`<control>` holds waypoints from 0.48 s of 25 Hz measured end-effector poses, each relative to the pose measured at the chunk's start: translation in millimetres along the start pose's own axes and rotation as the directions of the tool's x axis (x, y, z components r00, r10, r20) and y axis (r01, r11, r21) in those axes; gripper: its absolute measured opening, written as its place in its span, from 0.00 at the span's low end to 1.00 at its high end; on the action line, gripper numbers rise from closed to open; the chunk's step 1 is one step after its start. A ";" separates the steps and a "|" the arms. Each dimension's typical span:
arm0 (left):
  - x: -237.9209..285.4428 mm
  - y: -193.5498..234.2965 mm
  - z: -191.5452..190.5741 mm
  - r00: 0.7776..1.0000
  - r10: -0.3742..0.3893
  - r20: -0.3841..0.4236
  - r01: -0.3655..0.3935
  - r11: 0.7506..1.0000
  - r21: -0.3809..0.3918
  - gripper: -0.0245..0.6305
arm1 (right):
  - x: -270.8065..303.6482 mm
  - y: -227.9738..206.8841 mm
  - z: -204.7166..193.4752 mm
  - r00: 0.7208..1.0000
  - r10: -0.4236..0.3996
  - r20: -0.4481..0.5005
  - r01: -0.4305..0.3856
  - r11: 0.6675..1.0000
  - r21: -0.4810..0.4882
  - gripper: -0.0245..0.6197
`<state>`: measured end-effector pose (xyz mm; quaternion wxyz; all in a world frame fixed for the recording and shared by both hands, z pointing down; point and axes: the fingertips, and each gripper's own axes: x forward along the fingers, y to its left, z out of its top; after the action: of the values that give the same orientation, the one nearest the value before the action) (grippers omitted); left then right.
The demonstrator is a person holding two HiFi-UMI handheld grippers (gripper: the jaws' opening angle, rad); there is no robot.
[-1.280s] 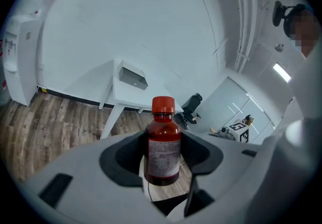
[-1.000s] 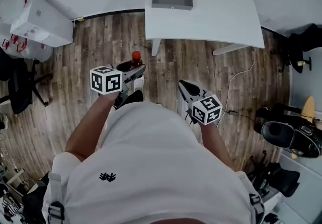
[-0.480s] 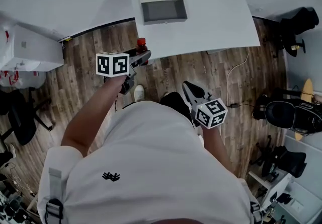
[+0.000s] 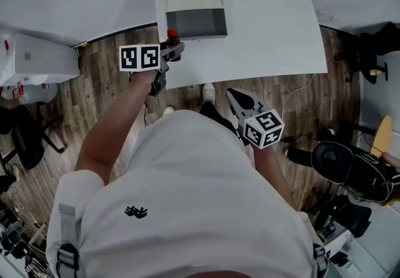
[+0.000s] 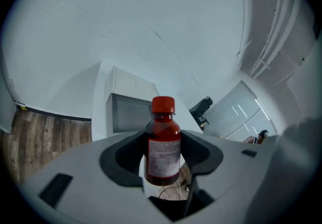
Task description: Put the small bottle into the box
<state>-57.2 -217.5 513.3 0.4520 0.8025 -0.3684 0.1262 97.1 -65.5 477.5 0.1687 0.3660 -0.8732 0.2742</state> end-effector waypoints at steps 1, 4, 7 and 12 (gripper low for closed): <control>9.6 3.0 4.2 1.000 0.021 -0.001 -0.021 1.000 -0.008 0.38 | 1.0 -12.2 5.4 1.000 0.014 -0.004 -0.014 1.000 -0.007 0.05; 35.8 14.0 21.2 0.996 0.085 0.005 -0.085 0.996 -0.025 0.38 | 8.4 -50.3 22.7 0.998 0.054 -0.016 -0.055 0.998 -0.028 0.05; 55.3 25.4 32.4 0.988 0.153 -0.002 -0.153 0.987 -0.044 0.38 | 14.2 -78.6 36.2 0.995 0.097 -0.021 -0.098 0.995 -0.024 0.05; 85.4 48.0 47.4 0.970 0.242 -0.032 -0.244 0.969 -0.050 0.38 | 23.4 -111.4 49.9 0.988 0.150 -0.041 -0.152 0.988 -0.031 0.05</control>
<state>-37.7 -312.4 562.9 0.4593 0.7372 -0.4613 0.1812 158.1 -173.1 489.1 0.1704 0.2905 -0.8995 0.2785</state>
